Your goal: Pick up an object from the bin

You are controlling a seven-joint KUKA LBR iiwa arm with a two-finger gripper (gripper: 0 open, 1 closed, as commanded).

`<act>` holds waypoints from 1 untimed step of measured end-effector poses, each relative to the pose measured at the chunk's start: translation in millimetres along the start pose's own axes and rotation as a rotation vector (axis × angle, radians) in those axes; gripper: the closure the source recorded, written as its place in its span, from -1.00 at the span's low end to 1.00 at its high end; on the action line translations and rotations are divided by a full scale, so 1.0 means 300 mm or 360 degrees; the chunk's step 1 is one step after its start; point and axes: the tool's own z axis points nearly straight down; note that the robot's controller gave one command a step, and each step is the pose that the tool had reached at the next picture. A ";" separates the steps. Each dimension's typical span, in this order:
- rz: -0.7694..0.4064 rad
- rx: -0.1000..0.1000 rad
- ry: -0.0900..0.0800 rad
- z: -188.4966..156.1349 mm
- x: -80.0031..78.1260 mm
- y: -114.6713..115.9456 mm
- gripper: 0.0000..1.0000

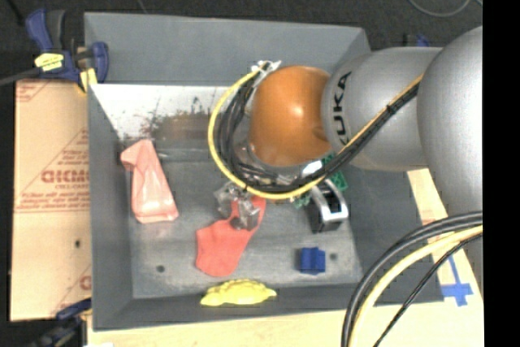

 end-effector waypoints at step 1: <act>0.0001 0.0000 0.0000 0.000 0.000 0.000 1.00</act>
Offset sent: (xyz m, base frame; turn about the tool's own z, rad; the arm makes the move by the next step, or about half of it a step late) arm 0.0000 0.0000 0.0000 0.0000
